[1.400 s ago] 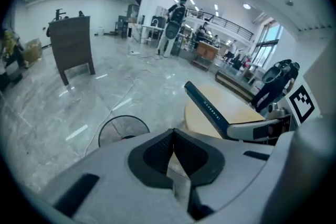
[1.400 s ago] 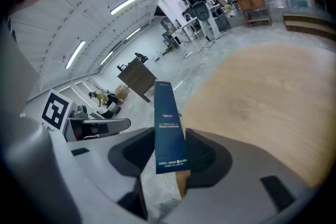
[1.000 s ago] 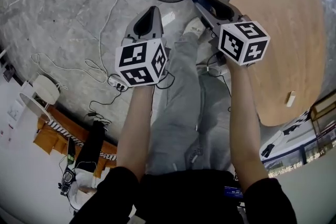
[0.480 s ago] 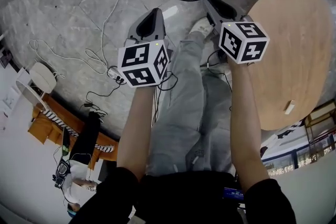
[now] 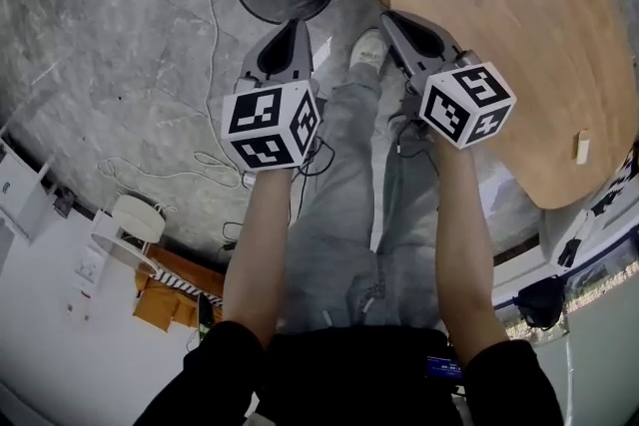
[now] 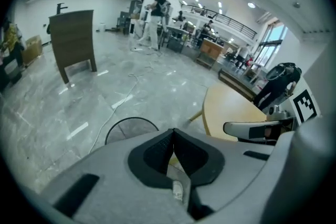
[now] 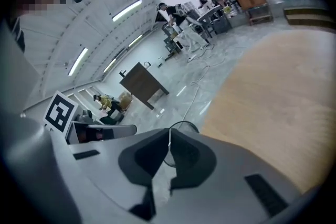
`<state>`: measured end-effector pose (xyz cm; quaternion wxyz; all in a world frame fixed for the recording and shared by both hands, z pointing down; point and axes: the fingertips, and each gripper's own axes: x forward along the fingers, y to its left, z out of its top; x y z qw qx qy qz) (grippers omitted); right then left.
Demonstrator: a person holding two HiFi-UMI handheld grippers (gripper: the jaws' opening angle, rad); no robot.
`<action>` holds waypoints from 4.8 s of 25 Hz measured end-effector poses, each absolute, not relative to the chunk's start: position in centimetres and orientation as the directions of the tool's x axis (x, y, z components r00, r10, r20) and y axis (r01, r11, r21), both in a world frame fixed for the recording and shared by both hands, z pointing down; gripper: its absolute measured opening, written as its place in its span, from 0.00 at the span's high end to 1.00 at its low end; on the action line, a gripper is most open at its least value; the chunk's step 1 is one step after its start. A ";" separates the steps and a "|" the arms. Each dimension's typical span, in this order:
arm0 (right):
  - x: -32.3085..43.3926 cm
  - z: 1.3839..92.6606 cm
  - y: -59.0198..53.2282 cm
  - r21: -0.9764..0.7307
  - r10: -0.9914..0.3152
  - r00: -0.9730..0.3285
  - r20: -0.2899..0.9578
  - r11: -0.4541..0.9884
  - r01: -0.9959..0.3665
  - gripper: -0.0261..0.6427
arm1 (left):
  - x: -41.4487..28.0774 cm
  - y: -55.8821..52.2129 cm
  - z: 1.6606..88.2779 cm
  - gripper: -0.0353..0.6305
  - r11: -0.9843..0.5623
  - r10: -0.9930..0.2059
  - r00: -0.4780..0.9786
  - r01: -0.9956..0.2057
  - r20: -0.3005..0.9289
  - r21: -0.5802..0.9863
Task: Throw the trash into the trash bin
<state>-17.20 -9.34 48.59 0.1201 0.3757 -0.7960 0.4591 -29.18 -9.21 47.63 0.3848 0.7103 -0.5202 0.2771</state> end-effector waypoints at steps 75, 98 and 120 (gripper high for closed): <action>45.7 51.8 22.9 -0.681 -0.869 -0.025 0.495 -0.369 -0.633 0.77 | 29.3 16.6 48.7 0.94 -0.820 -0.099 0.593 -0.504 0.799 0.272; 37.1 45.9 17.6 -0.746 -0.907 -0.200 0.371 -0.164 -0.645 0.94 | 21.2 11.4 48.0 0.94 -0.729 -0.188 0.592 -0.619 0.784 0.292; 14.2 42.0 2.2 -0.739 -0.807 -0.496 0.320 0.116 -0.664 0.94 | -4.2 -1.1 45.2 0.94 -0.442 -0.480 0.446 -0.867 0.756 0.230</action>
